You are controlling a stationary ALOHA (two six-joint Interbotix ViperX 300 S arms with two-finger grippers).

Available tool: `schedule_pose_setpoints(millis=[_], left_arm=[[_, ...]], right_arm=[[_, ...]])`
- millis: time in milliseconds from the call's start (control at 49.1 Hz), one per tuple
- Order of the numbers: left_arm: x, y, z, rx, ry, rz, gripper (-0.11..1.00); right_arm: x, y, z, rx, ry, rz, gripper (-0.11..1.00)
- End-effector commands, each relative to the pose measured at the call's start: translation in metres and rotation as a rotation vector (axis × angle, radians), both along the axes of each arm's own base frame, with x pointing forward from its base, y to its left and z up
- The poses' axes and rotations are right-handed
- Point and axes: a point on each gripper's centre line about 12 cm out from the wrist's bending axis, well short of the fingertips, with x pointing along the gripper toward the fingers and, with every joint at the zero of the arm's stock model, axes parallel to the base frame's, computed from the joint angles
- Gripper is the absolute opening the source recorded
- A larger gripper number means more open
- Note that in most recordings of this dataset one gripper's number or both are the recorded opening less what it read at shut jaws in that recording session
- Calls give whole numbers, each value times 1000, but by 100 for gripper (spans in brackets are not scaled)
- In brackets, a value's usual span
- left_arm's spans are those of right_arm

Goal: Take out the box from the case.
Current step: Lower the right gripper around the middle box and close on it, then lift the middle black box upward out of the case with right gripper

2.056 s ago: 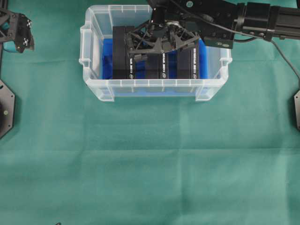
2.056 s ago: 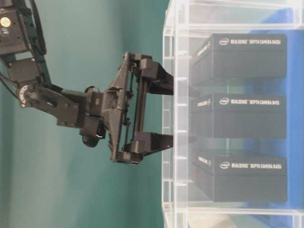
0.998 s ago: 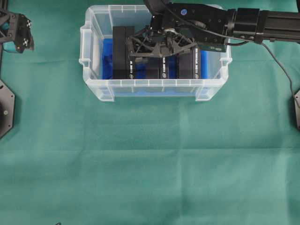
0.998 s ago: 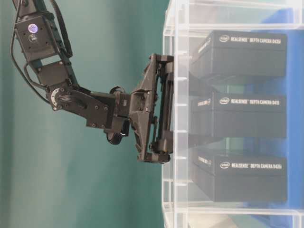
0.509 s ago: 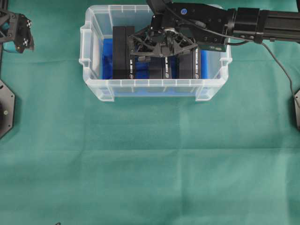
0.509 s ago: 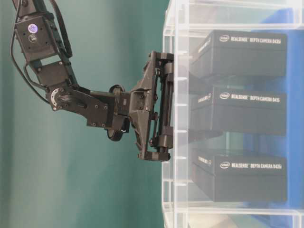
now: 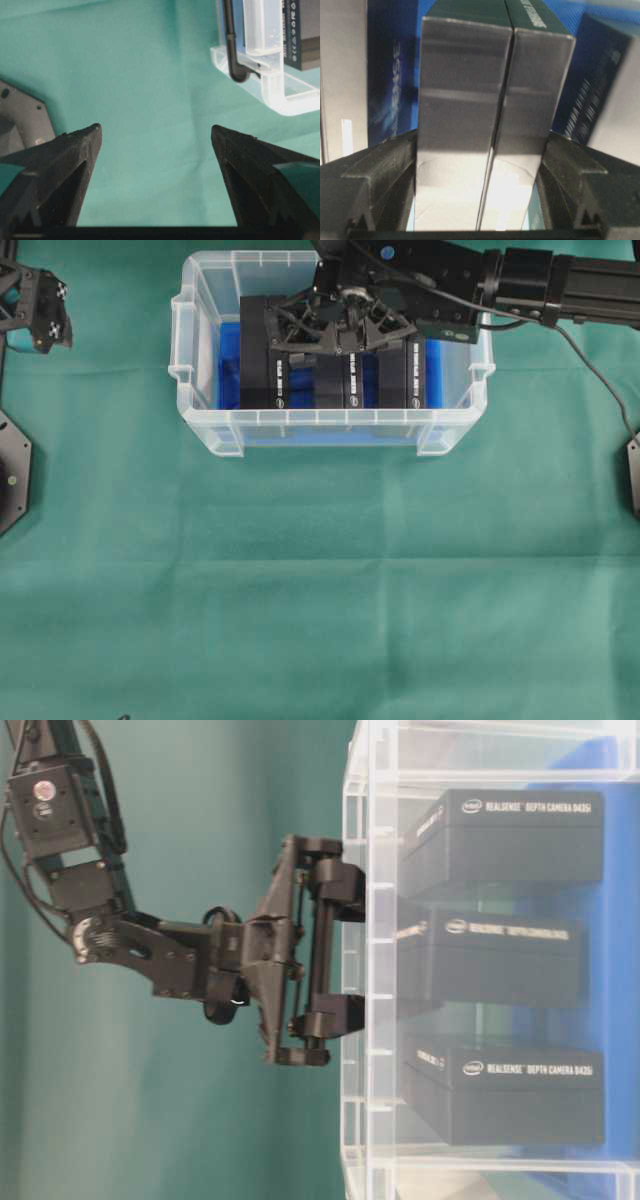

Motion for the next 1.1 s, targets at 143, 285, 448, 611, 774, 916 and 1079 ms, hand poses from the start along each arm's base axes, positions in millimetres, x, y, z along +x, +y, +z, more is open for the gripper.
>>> schedule_pose_setpoints(millis=[143, 285, 448, 611, 774, 916, 1079], left_arm=[[-1, 1, 5, 9, -14, 1, 90], [-1, 1, 5, 11, -13, -1, 90], [-1, 1, 5, 11, -13, -1, 90], [-1, 1, 5, 11, -13, -1, 90], [-1, 1, 5, 12, -16, -1, 90], [0, 1, 5, 10, -17, 0, 90], [-1, 1, 5, 9, -15, 1, 90]], right_arm=[[-5, 2, 53, -16, -61, -2, 69], [-10, 3, 71, -18, -75, -5, 69], [-13, 4, 91, -23, -91, -8, 69], [-15, 3, 107, -27, -98, -13, 68], [-16, 4, 121, -27, -99, -8, 68], [-20, 5, 134, -23, -89, -9, 68], [-24, 7, 146, -20, -77, -11, 68]])
